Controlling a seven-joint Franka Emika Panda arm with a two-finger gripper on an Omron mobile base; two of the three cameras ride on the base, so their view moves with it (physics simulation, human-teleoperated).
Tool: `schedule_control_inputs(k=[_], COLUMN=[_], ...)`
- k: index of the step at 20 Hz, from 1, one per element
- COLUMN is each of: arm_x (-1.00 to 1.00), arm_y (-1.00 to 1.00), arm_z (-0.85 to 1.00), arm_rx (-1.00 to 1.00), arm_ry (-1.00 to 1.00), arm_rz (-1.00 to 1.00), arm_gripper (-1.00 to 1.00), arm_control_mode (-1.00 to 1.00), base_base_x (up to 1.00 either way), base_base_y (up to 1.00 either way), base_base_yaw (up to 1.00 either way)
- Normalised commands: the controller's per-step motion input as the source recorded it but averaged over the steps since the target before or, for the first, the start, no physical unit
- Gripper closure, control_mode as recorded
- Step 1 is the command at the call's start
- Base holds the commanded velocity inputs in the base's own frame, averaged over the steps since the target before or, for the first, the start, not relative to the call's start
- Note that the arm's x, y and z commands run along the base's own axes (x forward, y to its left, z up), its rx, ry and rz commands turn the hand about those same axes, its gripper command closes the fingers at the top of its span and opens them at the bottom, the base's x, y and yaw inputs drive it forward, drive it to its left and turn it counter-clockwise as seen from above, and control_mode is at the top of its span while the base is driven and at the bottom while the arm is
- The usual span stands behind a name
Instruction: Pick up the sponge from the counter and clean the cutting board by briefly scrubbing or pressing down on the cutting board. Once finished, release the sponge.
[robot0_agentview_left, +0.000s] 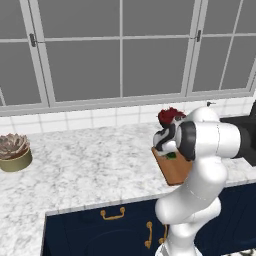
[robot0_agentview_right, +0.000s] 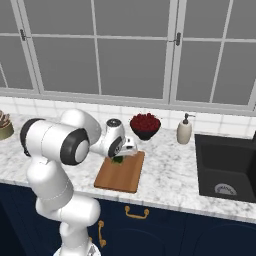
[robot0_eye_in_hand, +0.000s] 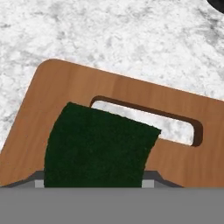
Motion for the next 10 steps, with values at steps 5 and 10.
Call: schedule_control_inputs(k=[5, 10], arm_x=[0.05, 0.02], arm_y=[-0.72, -0.72], arm_z=[-0.14, -0.15], arm_rx=[0.01, 0.03], arm_ry=[-0.01, 0.0], arm_rz=[0.0, 0.0], arm_gripper=[1.0, 1.0], arm_control_mode=[-1.0, -1.0], base_base_x=[0.0, 0.0], base_base_y=[0.0, 0.0], base_base_yaw=[0.0, 0.0])
